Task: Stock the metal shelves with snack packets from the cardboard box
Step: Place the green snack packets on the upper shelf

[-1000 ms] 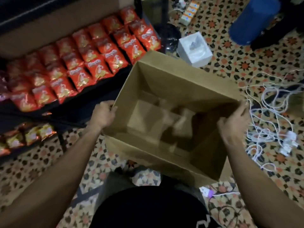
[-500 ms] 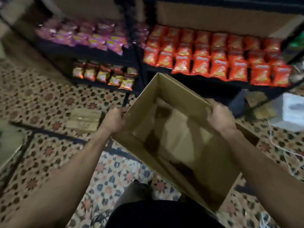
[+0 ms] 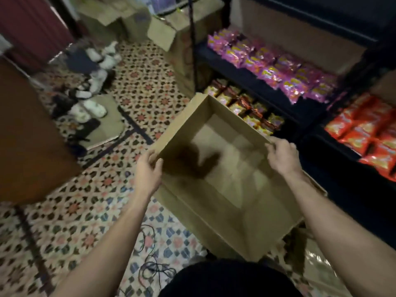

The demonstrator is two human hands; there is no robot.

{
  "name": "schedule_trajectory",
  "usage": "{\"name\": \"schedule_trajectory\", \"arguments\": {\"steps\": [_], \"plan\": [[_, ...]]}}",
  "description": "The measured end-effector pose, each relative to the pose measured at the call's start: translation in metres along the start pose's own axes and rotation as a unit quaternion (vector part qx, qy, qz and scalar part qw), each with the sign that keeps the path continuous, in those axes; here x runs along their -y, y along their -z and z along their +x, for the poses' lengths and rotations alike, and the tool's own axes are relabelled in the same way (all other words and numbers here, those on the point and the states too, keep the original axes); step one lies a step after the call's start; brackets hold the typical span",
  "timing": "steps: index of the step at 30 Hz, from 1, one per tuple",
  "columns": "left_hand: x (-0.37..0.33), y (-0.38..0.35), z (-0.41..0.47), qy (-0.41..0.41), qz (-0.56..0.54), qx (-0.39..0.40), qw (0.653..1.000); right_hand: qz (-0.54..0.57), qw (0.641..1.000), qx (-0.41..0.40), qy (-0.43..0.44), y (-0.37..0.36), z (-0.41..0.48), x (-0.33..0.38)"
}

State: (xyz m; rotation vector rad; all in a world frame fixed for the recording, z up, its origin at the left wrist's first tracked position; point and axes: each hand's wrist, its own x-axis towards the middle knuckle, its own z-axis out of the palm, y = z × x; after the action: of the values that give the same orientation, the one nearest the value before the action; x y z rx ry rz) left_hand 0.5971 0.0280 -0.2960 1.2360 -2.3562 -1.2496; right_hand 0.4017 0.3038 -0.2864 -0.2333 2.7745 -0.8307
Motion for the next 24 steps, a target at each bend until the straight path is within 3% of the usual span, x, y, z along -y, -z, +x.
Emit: {"name": "schedule_trajectory", "arguments": {"steps": [4, 14, 21, 24], "plan": [[0.029, 0.029, 0.015, 0.085, -0.041, -0.047, 0.994, 0.02, 1.0, -0.008, 0.001, -0.026, 0.037, 0.059], [0.083, 0.045, 0.152, 0.301, -0.149, 0.019, 0.942, 0.057, 0.998, 0.001, 0.004, -0.094, 0.166, 0.195], [0.11, 0.081, 0.262, 0.337, -0.261, 0.014, 0.904, 0.068, 0.997, 0.048, -0.005, -0.15, 0.251, 0.312], [0.111, 0.114, 0.312, 0.34, -0.252, -0.065, 0.904, 0.084, 0.995, 0.049, -0.014, -0.183, 0.286, 0.36]]}}
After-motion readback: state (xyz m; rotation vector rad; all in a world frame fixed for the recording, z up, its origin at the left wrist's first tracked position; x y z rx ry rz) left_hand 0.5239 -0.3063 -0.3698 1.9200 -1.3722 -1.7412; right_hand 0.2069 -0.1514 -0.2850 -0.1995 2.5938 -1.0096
